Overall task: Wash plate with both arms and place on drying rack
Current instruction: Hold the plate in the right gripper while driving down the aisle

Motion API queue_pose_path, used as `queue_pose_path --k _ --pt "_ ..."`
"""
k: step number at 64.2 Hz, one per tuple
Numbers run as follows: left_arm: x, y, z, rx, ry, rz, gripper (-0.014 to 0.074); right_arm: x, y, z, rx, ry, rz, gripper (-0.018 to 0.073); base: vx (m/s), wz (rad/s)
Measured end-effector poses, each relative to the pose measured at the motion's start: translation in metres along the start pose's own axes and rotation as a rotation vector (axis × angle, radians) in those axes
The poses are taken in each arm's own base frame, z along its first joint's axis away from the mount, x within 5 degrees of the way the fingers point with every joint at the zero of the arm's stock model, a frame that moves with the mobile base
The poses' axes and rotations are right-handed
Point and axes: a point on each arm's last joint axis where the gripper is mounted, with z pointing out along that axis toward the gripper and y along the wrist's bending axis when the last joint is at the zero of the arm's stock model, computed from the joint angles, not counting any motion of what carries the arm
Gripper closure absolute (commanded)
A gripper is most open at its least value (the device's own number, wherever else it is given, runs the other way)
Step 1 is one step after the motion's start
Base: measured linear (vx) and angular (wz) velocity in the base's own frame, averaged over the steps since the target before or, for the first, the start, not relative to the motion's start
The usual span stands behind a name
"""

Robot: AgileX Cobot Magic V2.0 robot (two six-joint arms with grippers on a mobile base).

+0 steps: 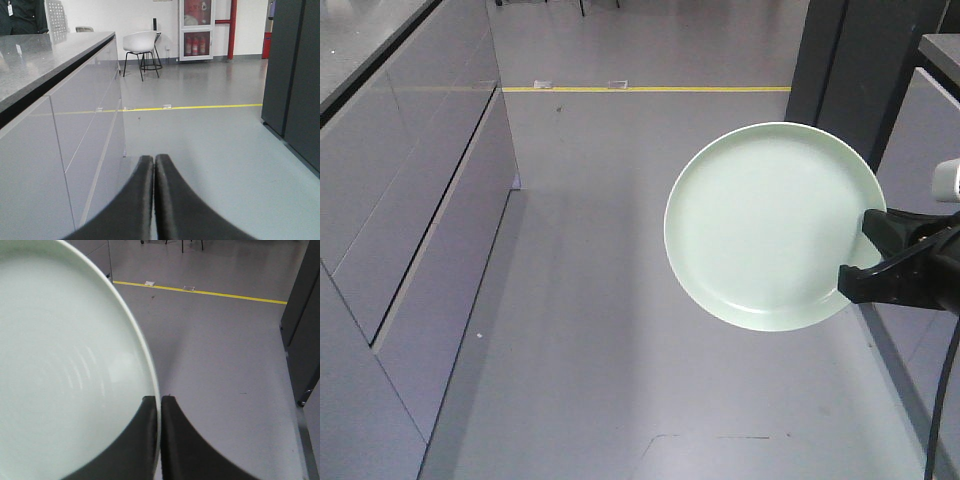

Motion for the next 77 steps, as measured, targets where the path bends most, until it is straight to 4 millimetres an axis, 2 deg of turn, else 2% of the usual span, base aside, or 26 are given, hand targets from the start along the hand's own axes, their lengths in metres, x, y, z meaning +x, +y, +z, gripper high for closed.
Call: queue_pose_path --k 77 --pt "0.0 0.0 0.0 0.0 0.0 0.0 0.0602 0.0001 0.0 0.0 0.0 0.001 0.0 0.0569 0.2 0.0"
